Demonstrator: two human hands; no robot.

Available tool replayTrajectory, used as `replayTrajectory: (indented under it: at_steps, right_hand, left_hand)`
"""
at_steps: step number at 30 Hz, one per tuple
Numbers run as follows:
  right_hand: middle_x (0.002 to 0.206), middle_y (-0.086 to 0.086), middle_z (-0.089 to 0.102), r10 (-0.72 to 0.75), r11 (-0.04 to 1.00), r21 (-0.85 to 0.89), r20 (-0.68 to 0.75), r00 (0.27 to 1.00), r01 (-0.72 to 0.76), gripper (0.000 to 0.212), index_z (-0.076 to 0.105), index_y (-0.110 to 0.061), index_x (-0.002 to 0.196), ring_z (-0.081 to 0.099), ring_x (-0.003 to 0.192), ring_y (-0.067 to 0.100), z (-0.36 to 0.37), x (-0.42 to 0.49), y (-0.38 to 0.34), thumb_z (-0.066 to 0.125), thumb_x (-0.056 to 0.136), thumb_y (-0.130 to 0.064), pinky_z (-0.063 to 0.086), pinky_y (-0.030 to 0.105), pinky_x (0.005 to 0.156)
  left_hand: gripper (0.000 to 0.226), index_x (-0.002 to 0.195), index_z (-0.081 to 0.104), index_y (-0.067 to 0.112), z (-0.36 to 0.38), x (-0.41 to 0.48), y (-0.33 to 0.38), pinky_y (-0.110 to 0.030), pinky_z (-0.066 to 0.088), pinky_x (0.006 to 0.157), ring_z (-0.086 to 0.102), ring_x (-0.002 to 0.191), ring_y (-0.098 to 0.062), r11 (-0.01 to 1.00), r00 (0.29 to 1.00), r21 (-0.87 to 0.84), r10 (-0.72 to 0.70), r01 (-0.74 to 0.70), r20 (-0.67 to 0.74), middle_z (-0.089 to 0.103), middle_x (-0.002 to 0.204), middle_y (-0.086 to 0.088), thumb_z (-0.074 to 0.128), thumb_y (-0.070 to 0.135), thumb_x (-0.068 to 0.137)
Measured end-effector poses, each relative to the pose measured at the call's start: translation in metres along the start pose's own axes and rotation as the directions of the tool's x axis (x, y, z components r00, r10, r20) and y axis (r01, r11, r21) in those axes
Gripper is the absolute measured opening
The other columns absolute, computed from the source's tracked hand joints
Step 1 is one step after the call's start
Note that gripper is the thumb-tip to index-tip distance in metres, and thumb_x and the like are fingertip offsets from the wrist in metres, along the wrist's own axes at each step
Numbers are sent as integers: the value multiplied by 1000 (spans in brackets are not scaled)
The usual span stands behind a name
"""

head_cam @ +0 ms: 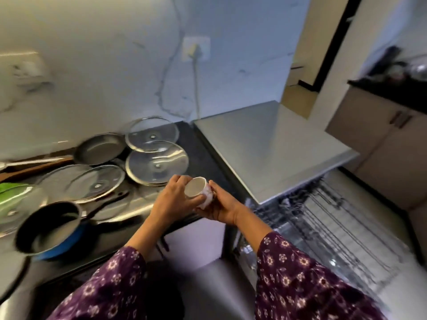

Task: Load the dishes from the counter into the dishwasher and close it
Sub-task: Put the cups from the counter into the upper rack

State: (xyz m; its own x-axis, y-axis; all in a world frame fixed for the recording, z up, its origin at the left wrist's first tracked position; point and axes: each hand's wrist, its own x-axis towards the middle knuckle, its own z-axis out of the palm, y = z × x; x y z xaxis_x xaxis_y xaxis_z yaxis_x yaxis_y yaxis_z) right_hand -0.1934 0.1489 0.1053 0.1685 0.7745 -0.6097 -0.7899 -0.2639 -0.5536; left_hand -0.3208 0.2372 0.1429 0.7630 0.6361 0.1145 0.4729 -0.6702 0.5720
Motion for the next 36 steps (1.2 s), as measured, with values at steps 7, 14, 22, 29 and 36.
replayTrajectory:
  at_steps: [7, 14, 22, 29, 36]
  right_hand:
    - [90, 14, 63, -89, 987, 117, -141, 986, 106, 38, 59, -7, 110, 62, 75, 22, -145, -51, -66, 55, 89, -38, 59, 35, 63]
    - [88, 14, 61, -98, 994, -68, -277, 956, 82, 26, 60, -12, 97, 59, 74, 25, -273, -87, -109, 53, 90, -36, 51, 32, 63]
    - [111, 7, 52, -266, 696, -703, -441, 857, -146, 47, 48, -10, 122, 56, 98, 26, -375, -20, -84, 69, 83, -24, 53, 35, 80]
    - [138, 7, 37, -332, 170, -985, -93, 938, -37, 72, 28, -24, 141, 43, 125, 24, -382, 85, -50, 66, 80, -20, 41, 34, 99]
    - [132, 14, 48, -363, -88, -995, 80, 928, 51, 62, 41, -13, 135, 50, 121, 31, -401, 167, -16, 66, 78, -10, 44, 38, 98]
  left_hand:
    - [71, 130, 46, 28, 105, 56, 109, -30, 46, 81, 58, 105, -16, 986, 979, 64, 142, -153, 148, 52, 122, 6, 60, 67, 72]
    - [55, 126, 48, 23, 191, 100, 164, -36, 50, 85, 57, 105, -12, 993, 971, -26, 120, -117, 205, 55, 122, 3, 43, 63, 88]
    - [55, 140, 40, 15, 257, 142, 152, -33, 38, 103, 46, 126, -21, 991, 969, 117, 36, -67, 244, 44, 143, -3, 55, 37, 93]
    - [48, 132, 50, 17, 285, 143, 112, -37, 35, 108, 45, 126, -22, 990, 969, 92, 82, -106, 235, 50, 137, -1, 55, 41, 91]
    - [48, 134, 50, 20, 298, 143, 94, -26, 27, 109, 39, 128, -13, 996, 984, -24, 92, -89, 155, 48, 139, 3, 58, 38, 90]
